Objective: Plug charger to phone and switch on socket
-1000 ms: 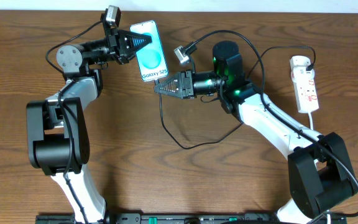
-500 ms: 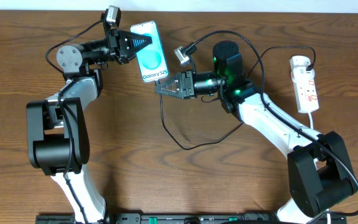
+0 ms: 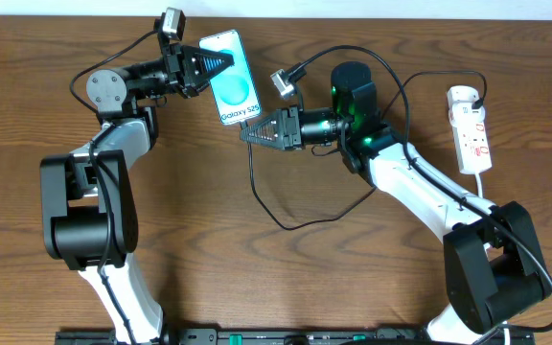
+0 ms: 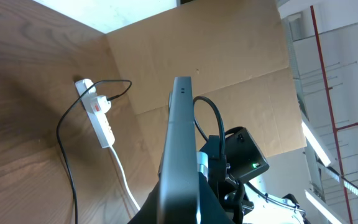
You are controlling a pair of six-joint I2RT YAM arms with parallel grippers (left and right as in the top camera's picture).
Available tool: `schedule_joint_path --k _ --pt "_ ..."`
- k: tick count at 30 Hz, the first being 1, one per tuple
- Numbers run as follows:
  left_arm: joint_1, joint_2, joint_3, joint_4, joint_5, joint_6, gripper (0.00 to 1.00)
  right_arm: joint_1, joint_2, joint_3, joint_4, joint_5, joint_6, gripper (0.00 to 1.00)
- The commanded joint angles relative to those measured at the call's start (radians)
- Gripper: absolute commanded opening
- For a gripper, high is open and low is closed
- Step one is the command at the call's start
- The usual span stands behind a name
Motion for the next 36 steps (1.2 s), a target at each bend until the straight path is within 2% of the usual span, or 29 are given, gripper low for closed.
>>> schedule_joint_path --k 1,5,7,11,13,19,23,31,36 --pt "-0.012 -0.013 0.015 0.018 0.103 0.036 0.07 -0.026 0.002 0.013 0.024 0.093 0.006 0.01" --pt "-0.012 -0.013 0.015 0.018 0.103 0.036 0.07 -0.026 0.002 0.013 0.025 0.093 0.006 0.01" --pt "-0.012 -0.013 0.015 0.018 0.103 0.036 0.07 -0.026 0.002 0.013 0.024 0.093 0.006 0.06" --pt "-0.012 -0.013 0.015 0.018 0.103 0.036 0.07 -0.026 0.002 0.013 0.024 0.093 0.006 0.31" --pt "-0.012 -0.013 0.015 0.018 0.103 0.036 0.07 -0.026 0.002 0.013 0.024 0.093 0.006 0.38" --pt "-0.012 -0.013 0.015 0.018 0.103 0.036 0.07 -0.026 0.002 0.013 0.024 0.092 0.006 0.69" --pt "-0.011 -0.013 0.015 0.018 0.103 0.037 0.07 -0.026 0.002 0.013 0.029 0.085 0.004 0.99" --pt "-0.005 -0.013 0.015 0.018 0.103 0.036 0.07 -0.032 0.002 0.013 0.042 0.066 -0.013 0.99" --pt "0.030 -0.013 0.015 0.006 0.103 0.036 0.07 -0.087 0.002 0.013 0.042 0.027 -0.012 0.99"
